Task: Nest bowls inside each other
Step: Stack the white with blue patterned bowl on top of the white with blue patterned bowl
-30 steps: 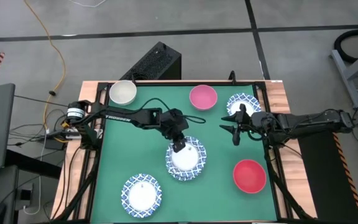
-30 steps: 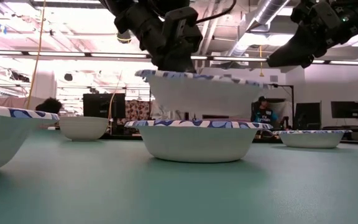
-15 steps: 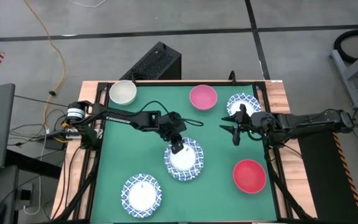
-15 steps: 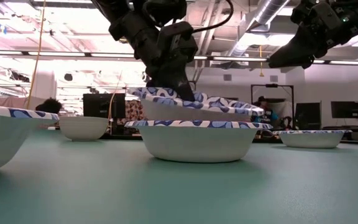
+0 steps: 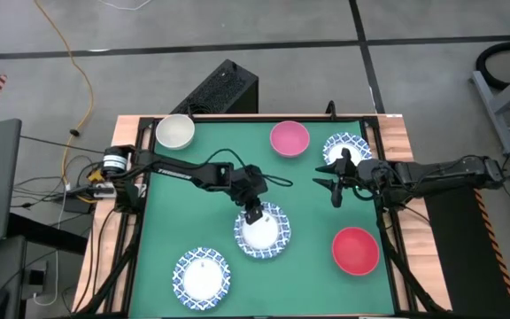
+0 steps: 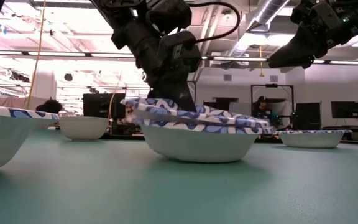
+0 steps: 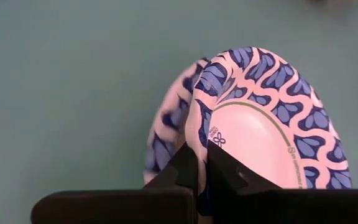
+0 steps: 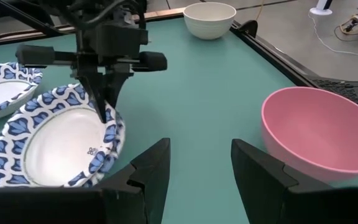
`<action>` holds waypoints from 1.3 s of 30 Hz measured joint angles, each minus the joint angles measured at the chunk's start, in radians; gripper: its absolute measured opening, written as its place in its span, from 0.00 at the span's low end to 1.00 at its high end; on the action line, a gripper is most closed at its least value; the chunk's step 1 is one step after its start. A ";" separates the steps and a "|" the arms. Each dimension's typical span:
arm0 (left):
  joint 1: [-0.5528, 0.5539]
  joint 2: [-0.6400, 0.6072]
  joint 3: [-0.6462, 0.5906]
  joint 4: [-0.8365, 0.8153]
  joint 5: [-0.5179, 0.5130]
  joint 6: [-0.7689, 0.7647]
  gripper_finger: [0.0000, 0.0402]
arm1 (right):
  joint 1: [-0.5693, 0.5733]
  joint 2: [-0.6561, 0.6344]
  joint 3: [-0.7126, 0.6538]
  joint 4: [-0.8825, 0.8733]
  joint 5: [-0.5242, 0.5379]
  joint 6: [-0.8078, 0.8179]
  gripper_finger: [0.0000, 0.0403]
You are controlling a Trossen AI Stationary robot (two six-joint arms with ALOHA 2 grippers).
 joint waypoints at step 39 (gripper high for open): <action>0.002 -0.003 0.218 -0.405 -0.260 0.266 0.45 | -0.003 0.000 0.000 -0.106 0.146 0.034 0.48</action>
